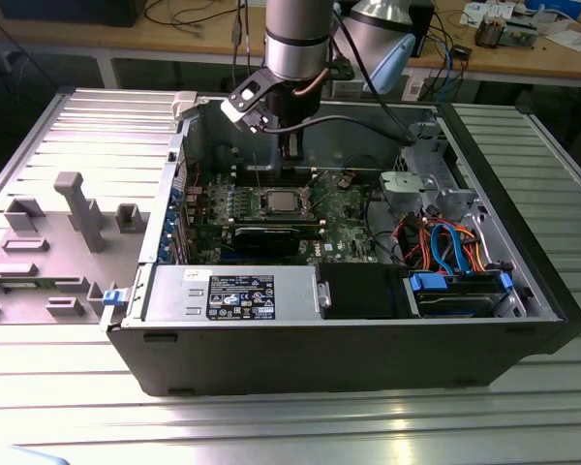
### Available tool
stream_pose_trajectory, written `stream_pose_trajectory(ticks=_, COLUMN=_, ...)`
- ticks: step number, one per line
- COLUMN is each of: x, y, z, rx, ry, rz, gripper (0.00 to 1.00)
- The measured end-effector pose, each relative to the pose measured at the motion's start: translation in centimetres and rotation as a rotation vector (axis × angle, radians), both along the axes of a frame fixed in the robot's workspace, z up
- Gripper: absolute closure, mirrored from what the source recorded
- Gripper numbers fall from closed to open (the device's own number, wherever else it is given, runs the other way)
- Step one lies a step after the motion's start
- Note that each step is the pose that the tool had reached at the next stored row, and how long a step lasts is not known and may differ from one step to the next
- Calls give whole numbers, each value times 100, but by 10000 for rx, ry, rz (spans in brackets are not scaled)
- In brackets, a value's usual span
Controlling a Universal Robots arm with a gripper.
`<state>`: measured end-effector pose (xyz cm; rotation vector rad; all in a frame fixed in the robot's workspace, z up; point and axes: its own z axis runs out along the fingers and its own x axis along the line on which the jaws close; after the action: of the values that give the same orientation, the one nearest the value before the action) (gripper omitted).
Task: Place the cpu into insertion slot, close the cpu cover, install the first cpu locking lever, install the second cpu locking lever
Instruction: 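Close the cpu cover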
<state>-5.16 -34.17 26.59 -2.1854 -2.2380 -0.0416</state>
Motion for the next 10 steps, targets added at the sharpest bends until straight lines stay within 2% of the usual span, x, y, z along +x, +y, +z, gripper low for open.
stream_pose_trajectory(ticks=10, x=37, y=0, z=-2, rx=0, ry=0, rz=18, gripper=89)
